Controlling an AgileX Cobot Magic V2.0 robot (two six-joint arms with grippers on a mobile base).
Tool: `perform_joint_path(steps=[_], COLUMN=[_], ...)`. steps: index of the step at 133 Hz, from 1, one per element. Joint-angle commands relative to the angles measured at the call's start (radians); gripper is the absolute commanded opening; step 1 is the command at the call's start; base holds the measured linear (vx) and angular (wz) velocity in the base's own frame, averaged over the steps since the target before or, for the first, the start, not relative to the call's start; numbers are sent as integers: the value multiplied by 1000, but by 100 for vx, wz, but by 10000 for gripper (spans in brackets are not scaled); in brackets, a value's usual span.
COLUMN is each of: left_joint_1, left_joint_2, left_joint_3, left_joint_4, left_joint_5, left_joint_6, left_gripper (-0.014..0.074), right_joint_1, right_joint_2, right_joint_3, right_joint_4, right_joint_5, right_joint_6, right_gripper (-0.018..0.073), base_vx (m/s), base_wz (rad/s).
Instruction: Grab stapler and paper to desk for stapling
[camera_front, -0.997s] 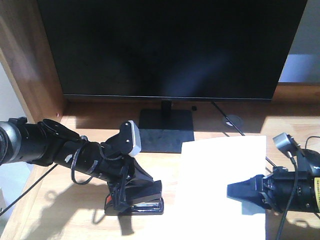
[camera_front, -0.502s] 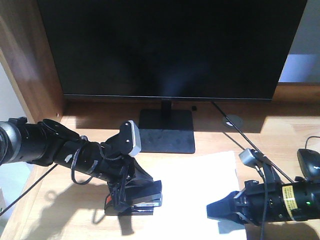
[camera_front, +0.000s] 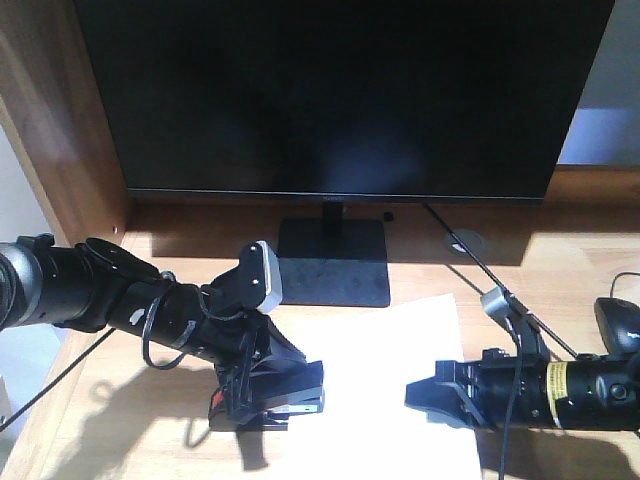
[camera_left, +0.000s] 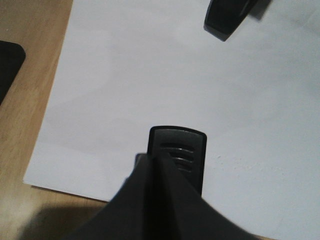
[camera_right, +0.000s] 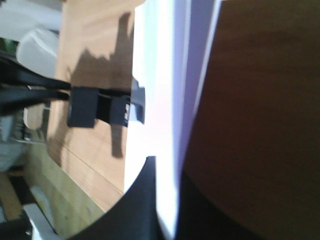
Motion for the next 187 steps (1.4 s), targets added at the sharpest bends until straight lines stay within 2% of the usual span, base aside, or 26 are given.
perform_joint_path(steps=[1,21,54,78,92,187], left_joint_1=[-4,-4,-4,-4,-4,-4], left_joint_2=[-40,-40,-40,-40,-40,-40], left_joint_3=[-24,-24,-24,-24,-24,-24], left_joint_4=[-49,-49,-49,-49,-49,-49], left_joint_5=[35,35,35,35,35,35], left_joint_6=[0,0,0,0,0,0], left_gripper=[-6,-6,-6,-6,-6,-6], right_joint_1=[1,2,6,51,71,71], right_joint_2=[2,44,107,156,178,192], right_joint_3=[-17,-17,-17,-18,-18,-17], right_joint_4=[104,195,259,305,306,300], right_joint_5=[-95,-140,-202,-223,-237,-251], right_joint_6=[-49,-83,-101,-137,-138,-143], right_gripper=[-3,-3,-3,-3,-3,-3], base_vx=[0,0,0,0,0,0], base_wz=[0,0,0,0,0,0])
